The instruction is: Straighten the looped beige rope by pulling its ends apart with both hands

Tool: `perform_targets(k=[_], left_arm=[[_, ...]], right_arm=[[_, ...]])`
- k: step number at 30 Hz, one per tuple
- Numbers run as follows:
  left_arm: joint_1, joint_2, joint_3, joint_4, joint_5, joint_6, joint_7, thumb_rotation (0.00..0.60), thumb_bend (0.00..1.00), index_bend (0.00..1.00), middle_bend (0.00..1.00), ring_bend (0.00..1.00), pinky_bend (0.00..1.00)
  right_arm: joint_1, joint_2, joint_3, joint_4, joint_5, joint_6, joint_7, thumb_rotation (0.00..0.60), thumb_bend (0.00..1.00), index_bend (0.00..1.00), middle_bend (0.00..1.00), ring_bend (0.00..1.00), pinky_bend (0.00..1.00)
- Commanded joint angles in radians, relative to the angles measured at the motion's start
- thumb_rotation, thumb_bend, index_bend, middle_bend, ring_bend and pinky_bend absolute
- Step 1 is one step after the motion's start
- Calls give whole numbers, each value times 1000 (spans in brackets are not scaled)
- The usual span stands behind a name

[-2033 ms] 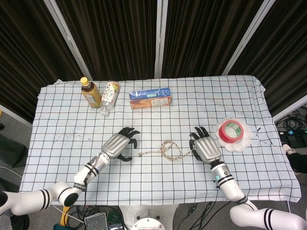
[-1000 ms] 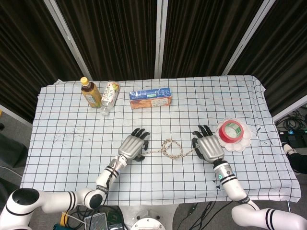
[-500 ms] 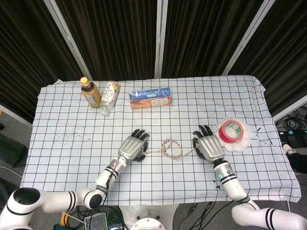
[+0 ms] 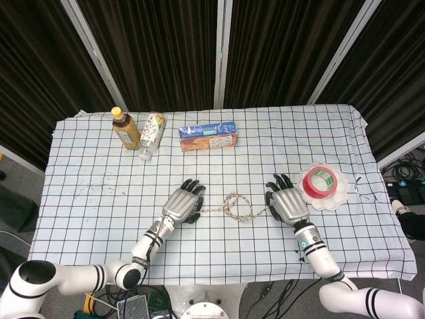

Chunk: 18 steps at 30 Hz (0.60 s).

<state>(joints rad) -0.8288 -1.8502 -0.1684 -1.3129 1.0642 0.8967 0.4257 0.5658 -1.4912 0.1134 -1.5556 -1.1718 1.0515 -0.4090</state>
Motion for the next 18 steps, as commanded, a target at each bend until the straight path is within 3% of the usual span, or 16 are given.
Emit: perform_targets(k=[1,18], left_arm=[[0,-1,1,1,-2,-3,0,560,351,554,135,0,0],[0,-6,3,13,17,1,-24,594,448,606,179,0,0]], right_arm=[[0,-1,0,0,0,1,-1,600,513,639,213,0,0],[-2,-1,-2,-4,3,8,-5,600,514,639,212,0,0]])
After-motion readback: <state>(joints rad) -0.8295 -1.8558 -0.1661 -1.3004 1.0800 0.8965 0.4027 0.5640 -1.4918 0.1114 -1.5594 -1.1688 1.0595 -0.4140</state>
